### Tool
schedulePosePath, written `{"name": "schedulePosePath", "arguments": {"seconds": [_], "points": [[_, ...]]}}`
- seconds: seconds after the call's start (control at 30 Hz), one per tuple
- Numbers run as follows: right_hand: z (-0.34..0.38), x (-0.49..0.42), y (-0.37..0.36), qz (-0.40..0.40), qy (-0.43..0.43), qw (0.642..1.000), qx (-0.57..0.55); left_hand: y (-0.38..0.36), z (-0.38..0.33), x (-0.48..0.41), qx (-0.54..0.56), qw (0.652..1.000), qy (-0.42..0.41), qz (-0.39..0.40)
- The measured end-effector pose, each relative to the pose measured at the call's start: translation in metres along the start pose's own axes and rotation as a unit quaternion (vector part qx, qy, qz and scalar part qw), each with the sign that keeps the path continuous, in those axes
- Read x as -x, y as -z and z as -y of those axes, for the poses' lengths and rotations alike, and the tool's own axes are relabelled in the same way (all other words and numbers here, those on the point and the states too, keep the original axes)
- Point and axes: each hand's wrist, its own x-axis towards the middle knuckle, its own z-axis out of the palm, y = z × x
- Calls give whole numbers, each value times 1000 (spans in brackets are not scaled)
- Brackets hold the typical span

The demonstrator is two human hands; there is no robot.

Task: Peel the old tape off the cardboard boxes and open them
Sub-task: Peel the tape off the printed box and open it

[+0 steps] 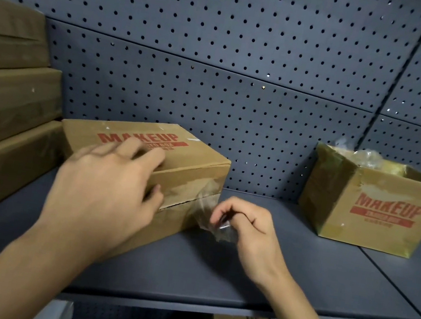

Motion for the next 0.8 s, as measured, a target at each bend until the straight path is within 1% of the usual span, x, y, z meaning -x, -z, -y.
{"name": "schedulePosePath", "arguments": {"seconds": [0.2, 0.23, 0.3, 0.4, 0.47, 0.57, 0.73, 0.8], "points": [[3, -4, 3, 18, 38, 995, 90, -3, 20, 4, 23, 999, -27, -40], [4, -4, 1, 22, 32, 994, 106, -3, 23, 5, 32, 998, -31, -41], [5, -6, -2, 18, -6, 993, 115, -4, 28, 6, 50, 997, -36, -42], [0, -8, -8, -16, -57, 990, 127, -4, 31, 7, 63, 996, -45, -47], [1, -7, -11, -54, -71, 988, 129, -5, 32, 7, 70, 995, -49, -48], [3, -7, -12, -90, -71, 981, 156, -7, 35, 8, 80, 994, -51, -51], [-1, -7, -9, -106, -51, 974, 196, -8, 40, 9, 94, 993, -56, -43], [-6, -6, 0, -140, -41, 967, 211, -9, 46, 10, 112, 991, -55, -40]]}}
